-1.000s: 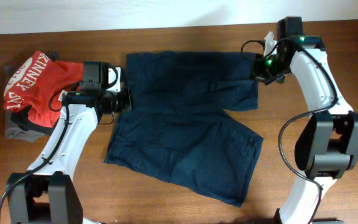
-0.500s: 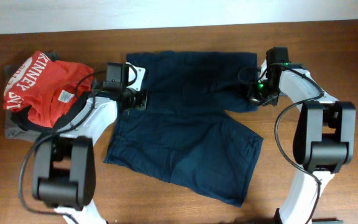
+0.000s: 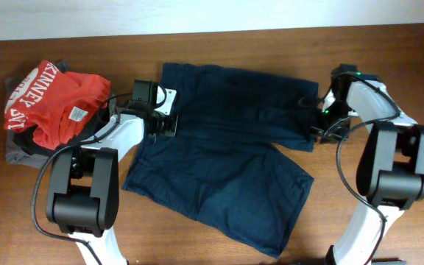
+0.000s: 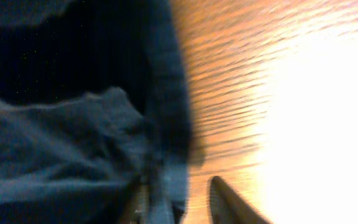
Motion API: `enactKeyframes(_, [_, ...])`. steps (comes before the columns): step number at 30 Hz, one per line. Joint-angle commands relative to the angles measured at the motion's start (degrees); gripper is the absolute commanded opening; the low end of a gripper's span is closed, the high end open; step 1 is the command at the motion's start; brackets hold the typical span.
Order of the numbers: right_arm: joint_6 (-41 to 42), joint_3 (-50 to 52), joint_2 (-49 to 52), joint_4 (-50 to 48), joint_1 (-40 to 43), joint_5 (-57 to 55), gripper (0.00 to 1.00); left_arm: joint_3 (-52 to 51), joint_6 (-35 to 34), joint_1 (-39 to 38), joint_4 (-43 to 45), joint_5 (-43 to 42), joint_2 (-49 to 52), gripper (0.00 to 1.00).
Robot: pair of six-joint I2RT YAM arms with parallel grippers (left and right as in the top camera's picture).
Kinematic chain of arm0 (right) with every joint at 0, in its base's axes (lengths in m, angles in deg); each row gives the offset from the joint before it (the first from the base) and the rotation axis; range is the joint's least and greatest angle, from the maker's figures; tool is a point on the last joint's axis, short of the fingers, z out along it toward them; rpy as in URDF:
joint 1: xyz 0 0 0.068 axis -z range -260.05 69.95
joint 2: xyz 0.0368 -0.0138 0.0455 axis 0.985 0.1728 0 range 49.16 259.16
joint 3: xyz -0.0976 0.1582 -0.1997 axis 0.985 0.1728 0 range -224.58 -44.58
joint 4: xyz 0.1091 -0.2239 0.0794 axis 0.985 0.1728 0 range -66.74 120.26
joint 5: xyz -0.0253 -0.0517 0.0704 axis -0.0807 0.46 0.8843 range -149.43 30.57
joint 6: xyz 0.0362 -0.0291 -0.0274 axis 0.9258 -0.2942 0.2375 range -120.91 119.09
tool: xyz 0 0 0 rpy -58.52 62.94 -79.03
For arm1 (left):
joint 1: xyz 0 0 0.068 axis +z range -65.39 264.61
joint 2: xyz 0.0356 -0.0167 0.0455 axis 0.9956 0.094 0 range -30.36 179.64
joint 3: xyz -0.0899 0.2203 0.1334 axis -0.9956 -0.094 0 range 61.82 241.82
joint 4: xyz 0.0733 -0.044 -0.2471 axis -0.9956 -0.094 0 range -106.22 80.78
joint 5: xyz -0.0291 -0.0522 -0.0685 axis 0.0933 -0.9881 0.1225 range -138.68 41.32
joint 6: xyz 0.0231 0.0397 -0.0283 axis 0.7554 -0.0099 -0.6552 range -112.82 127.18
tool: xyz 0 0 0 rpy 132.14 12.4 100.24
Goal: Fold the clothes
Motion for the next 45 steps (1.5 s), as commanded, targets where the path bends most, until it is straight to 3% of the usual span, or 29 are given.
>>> enactKeyframes(1, [-0.68, -1.79, -3.41, -5.14, 2.10, -0.83, 0.41, 0.04, 0.90, 0.37, -1.55, 0.94, 1.75, 0.29])
enactKeyframes(10, [1.86, -1.77, -1.86, -26.47, 3.34, 8.79, 0.38, 0.04, 0.90, 0.37, -1.44, 0.90, 1.75, 0.30])
enactKeyframes(21, [6.12, -1.77, 6.69, -37.27, 1.62, 11.93, 0.39, 0.04, 0.87, 0.37, -1.49, 0.90, 1.75, 0.31])
enactKeyframes(24, [6.10, -1.79, 6.99, -39.58, 1.44, 13.60, 0.16, 0.04, 0.87, 0.37, -1.51, 0.87, 1.75, 0.31])
enactKeyframes(25, [6.10, -1.79, 6.84, -40.19, 1.46, 14.14, 0.15, 0.04, 0.87, 0.37, -1.51, 0.90, 1.75, 0.31])
enactKeyframes(30, [6.12, -1.81, 6.56, -41.68, 2.82, 17.29, 0.15, 0.04, 0.87, 0.37, -1.53, 0.87, 1.75, 0.31])
enactKeyframes(32, [6.12, -1.86, 6.54, -42.01, 3.39, 17.55, 0.28, 0.04, 0.87, 0.37, -1.53, 0.87, 1.75, 0.31])
enactKeyframes(33, [6.10, -2.01, 6.51, -42.05, 3.76, 17.88, 0.30, 0.04, 0.87, 0.37, -1.53, 0.87, 1.75, 0.31])
enactKeyframes(39, [6.14, -2.34, 6.49, -46.14, 5.42, 25.90, 0.30, 0.04, 0.87, 0.37, -1.68, 0.90, 1.75, 0.31])
enactKeyframes(45, [6.12, -2.32, 6.64, -46.29, 4.96, 24.90, 0.35, 0.04, 0.83, 0.37, -1.70, 0.87, 1.75, 0.31])
